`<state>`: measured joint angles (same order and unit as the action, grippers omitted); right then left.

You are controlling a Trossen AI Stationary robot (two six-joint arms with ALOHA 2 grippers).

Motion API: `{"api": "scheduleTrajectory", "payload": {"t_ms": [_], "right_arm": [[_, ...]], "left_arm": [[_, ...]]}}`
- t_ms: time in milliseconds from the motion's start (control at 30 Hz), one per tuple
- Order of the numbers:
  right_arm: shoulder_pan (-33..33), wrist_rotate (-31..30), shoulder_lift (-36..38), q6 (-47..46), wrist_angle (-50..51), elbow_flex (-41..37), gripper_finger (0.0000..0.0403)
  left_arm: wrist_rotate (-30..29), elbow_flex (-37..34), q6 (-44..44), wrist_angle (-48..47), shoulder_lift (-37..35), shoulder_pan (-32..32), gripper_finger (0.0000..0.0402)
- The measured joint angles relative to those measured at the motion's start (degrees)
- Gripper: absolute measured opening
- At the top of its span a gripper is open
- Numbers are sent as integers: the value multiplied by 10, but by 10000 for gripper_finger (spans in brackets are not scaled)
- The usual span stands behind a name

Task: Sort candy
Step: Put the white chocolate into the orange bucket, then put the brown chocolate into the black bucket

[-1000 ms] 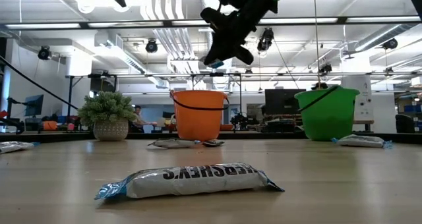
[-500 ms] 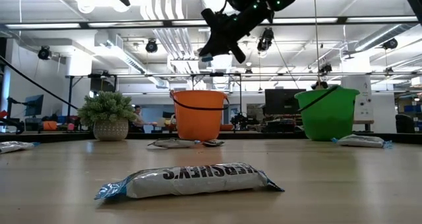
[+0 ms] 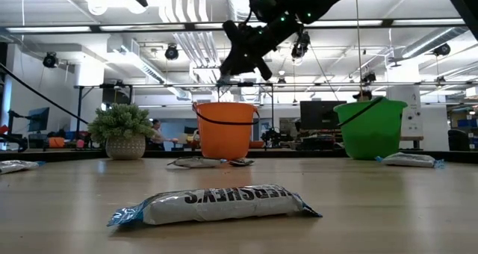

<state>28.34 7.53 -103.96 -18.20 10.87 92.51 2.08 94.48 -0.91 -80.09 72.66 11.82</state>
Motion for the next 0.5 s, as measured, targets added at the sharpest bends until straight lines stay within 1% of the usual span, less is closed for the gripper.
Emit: {"api": "scheduleTrajectory", "payload": {"t_ms": [233, 367, 500], "right_arm": [[8, 0, 0, 2, -5, 8, 135], [9, 0, 0, 2, -2, 13, 148], [8, 0, 0, 2, 23, 31, 154]], "left_arm": [[-1, 0, 0, 6, 0, 0, 190], [-12, 0, 0, 9, 0, 0, 190], [-30, 0, 0, 8, 7, 0, 190]]}}
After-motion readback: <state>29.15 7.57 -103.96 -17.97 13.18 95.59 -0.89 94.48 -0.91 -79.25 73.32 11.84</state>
